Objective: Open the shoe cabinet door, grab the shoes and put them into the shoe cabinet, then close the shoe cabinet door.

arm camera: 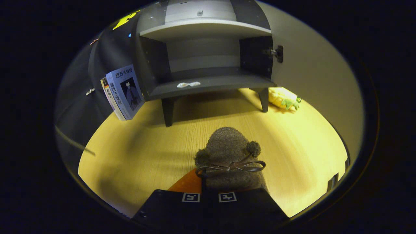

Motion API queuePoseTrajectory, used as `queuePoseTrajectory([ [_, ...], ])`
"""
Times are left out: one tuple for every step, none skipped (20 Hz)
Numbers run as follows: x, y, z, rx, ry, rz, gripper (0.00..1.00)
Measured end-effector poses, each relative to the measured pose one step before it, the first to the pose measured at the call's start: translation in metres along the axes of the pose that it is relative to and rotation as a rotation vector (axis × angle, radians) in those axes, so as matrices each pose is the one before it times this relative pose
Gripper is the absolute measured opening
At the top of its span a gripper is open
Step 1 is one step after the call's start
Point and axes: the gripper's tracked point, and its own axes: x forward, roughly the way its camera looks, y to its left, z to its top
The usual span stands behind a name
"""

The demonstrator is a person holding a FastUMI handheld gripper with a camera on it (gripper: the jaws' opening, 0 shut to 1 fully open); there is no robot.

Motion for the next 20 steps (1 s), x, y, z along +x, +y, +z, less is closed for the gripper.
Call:
queuePoseTrajectory([
  [-0.00336, 0.00002, 0.0134, 0.01524, -0.01112, 0.00435, 0.06],
  [-0.00503, -0.00024, 0.01534, 0.01416, -0.01407, 0.00343, 0.06],
  [-0.0059, -0.00188, 0.01559, 0.00648, -0.01766, -0.00273, 0.06],
  [-0.00695, -0.0006, 0.01659, -0.00037, -0.02095, -0.00251, 0.06],
  [-0.00665, 0.00097, 0.01588, -0.00633, -0.02328, 0.00083, 0.06],
  [-0.00687, 0.00206, 0.01616, -0.01019, -0.02437, 0.005, 0.06],
  [-0.00677, 0.00165, 0.01485, -0.01319, -0.02416, 0.0034, 0.06],
  [-0.00583, 0.00109, 0.01516, -0.01313, -0.02089, 0.00166, 0.06],
  [-0.00472, 0.00107, 0.01217, -0.01165, -0.01778, 0.00086, 0.06],
  [-0.00434, -0.00018, 0.01215, -0.00699, -0.01239, -0.00192, 0.06],
  [-0.00367, -0.00042, 0.01156, -0.00184, -0.00809, -0.00068, 0.06],
  [-0.00309, 0.00031, 0.01258, 0.00265, -0.00864, 0.00071, 0.06],
  [-0.00267, -0.00048, 0.0126, 0.00263, -0.01113, -0.00097, 0.06],
  [-0.00283, -0.00096, 0.01459, 0.00322, -0.01515, -0.00017, 0.06],
  [-0.00114, -0.00099, 0.01418, 0.00359, -0.01711, -0.0012, 0.06],
  [-0.0006, -0.0012, 0.01355, 0.00381, -0.01294, -0.00214, 0.06],
  [-0.00075, -0.00128, 0.01404, 0.00344, -0.01499, -0.00316, 0.06],
  [0.00082, -0.00131, 0.01321, 0.00267, -0.01467, -0.00422, 0.06],
  [0.00032, -0.00132, 0.01302, 0.00008, -0.01254, -0.00249, 0.06],
  [0.00251, -0.00129, 0.01154, -0.00162, -0.00904, -0.00166, 0.06],
])
